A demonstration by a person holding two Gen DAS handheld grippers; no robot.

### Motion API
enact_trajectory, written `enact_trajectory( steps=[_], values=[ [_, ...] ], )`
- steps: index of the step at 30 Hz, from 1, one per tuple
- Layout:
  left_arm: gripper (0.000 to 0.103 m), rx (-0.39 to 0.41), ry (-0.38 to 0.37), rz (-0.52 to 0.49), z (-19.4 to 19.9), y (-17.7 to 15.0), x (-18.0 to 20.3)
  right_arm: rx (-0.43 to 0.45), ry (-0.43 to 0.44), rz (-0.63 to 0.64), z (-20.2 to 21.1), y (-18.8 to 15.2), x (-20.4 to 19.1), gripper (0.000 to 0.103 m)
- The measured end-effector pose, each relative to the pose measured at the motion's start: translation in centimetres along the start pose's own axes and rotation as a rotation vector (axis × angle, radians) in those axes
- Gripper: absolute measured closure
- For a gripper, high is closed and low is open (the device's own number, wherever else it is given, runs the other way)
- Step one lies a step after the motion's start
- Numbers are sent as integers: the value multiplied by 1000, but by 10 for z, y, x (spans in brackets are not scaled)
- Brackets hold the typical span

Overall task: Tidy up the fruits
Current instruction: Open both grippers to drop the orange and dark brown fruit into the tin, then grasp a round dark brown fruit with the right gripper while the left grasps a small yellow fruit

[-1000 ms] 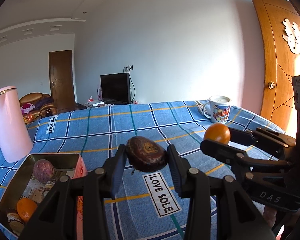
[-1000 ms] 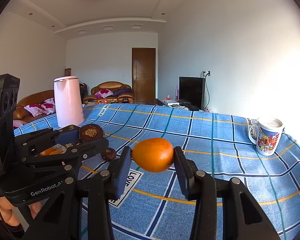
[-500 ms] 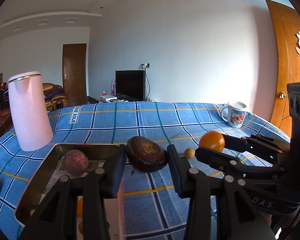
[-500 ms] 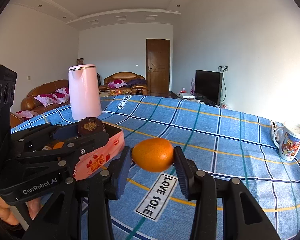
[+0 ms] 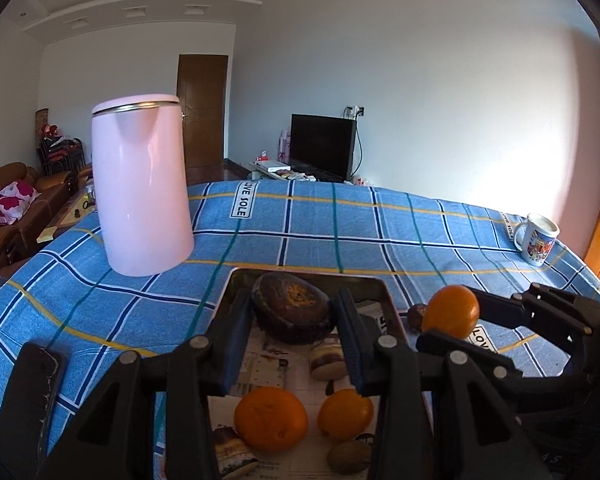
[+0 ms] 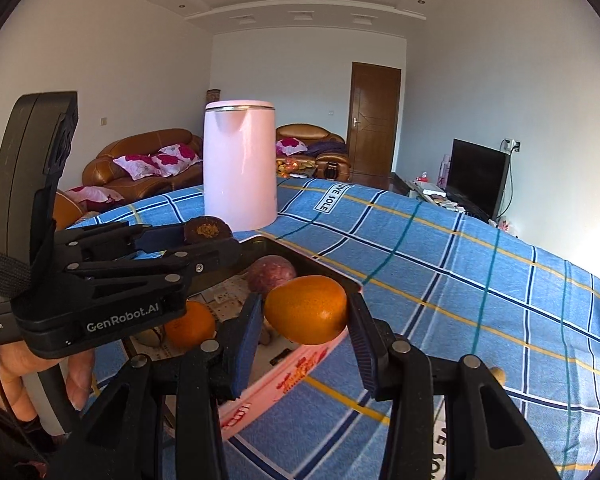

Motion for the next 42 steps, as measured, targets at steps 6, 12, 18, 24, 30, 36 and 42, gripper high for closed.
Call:
enact_trajectory(
  steps=[6, 12, 18, 24, 30, 36, 42],
  values=[
    [60, -64, 16, -7, -18, -4, -13, -97, 26, 5, -37, 0, -9, 58],
    [60, -100, 21, -4, -28, -8, -19, -189, 22, -11, -60, -4, -10, 58],
    [53, -92, 13, 19, -25, -10, -24, -192, 38, -38, -60, -5, -6, 53],
    [31, -34, 23, 50, -8, -9, -25, -142, -43, -22, -23, -8, 15, 49],
    [29, -34, 16, 50, -11, -9, -18, -181, -146, -83, -13, -18, 64, 49],
    [29, -32, 17, 28, -7, -7, -12, -245, -139, -115, -39, -19, 74, 49],
    [26, -23, 12, 8, -2, -3, -2, -305, -153, -168, -58, -17, 89, 49]
  ],
)
Point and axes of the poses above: each gripper's, at about its wrist camera, not at the fingertips, and z roughly against the way its jaws point, x to its right, y to its top, the point moved 1 cm from there along -z, roughly the way its jaws point, and after that the axes turned 15 degrees about y, right-handed, at the moved point
